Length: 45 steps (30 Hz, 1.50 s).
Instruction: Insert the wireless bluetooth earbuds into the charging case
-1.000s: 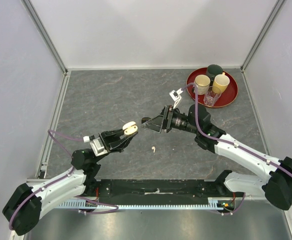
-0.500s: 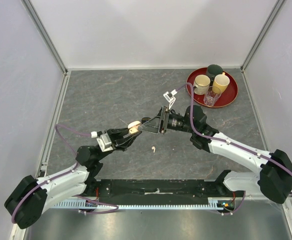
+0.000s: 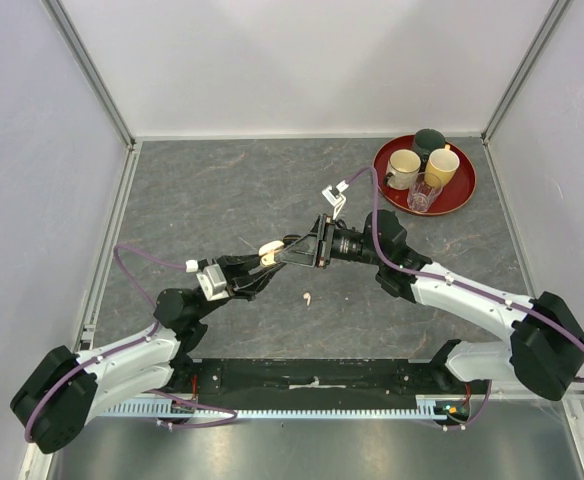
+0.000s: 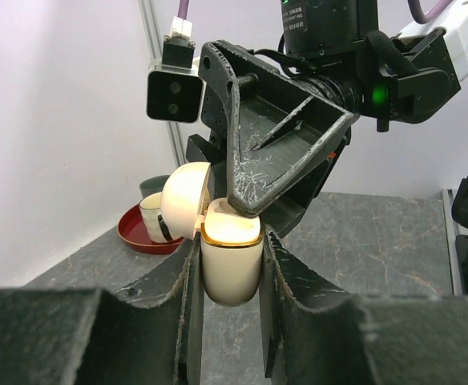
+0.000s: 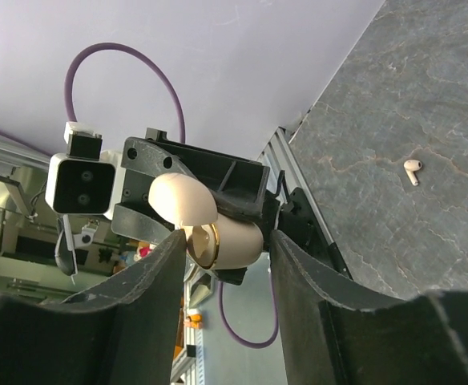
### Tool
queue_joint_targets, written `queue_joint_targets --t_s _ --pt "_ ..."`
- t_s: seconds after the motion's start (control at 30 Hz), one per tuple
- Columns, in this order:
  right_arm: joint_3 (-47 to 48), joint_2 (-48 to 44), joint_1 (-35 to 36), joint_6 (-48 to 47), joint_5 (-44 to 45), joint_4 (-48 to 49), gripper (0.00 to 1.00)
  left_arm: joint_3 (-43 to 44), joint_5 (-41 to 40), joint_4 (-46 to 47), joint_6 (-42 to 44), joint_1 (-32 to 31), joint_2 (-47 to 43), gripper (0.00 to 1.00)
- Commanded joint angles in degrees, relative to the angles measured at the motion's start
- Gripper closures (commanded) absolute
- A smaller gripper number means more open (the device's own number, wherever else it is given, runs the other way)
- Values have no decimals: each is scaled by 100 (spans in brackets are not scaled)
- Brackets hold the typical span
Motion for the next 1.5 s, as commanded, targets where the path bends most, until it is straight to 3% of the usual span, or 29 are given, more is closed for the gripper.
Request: queue_joint_targets --t_s 0.0,0.17,0.47,0.6,0.83,0.93,1.03,1.13,1.17,1.27,1.47 --pt "83 70 47 82 -67 403 49 211 77 1284 2 -14 6 98" --pt "110 158 55 143 -120 553 58 211 112 1284 -50 -14 24 98" --pt "136 27 64 -94 47 299 85 203 59 1275 -77 -23 32 92" --pt "285 -114 126 -577 319 -368 87 194 50 1266 -103 -14 41 90" --pt "330 -220 178 -832 416 -555 86 211 24 1249 -121 -23 76 88" --pt "321 -246 196 -885 451 -564 86 229 68 1240 -129 -23 85 97" --pt "321 -264 214 -947 478 -607 80 229 77 1187 -103 -23 76 98" --pt "295 -316 205 -1008 556 -669 61 194 -63 1178 -94 -23 59 98" --pt "286 -334 214 -1026 600 -721 50 185 -90 1178 -94 -14 68 98" --pt "294 -395 196 -1157 758 -914 34 115 -169 1240 -50 -23 6 98" --pt "268 -711 196 -1412 1311 -1293 19 -113 -520 1222 99 -14 -204 98"
